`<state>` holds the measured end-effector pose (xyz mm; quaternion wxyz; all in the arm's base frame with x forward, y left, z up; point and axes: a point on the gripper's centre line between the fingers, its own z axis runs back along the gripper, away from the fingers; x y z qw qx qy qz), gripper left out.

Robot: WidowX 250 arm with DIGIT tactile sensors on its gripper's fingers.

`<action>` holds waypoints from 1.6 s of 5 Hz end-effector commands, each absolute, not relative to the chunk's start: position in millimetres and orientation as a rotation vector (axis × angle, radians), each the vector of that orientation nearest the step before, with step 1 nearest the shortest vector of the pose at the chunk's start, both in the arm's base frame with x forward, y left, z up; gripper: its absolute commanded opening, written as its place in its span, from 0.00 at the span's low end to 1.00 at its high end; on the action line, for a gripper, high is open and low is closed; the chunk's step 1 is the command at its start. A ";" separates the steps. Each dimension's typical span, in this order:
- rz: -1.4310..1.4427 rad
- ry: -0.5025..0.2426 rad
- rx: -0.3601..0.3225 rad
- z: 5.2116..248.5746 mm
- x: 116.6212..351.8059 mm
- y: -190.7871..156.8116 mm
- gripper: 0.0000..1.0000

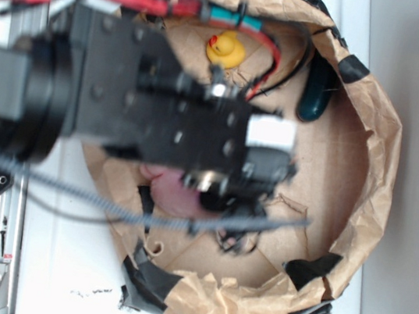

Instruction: Grab the pink bunny.

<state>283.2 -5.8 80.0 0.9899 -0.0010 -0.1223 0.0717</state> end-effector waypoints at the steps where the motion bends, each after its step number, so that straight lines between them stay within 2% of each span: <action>1: 0.184 -0.409 -0.115 130.7 287.6 11.9 1.00; 2: 0.127 -0.278 -0.190 117.3 272.6 12.7 1.00; 3: 0.056 -0.212 -0.210 95.0 257.0 1.0 1.00; 4: -0.053 -0.136 -0.245 68.3 248.3 -26.2 1.00; 5: -0.122 -0.065 -0.243 40.1 245.6 -45.1 1.00; 6: -0.104 -0.032 -0.213 27.9 244.9 -49.2 1.00; 7: -0.077 -0.094 -0.092 42.9 254.3 -41.2 0.00; 8: -0.091 -0.248 -0.153 68.0 266.3 -26.9 0.00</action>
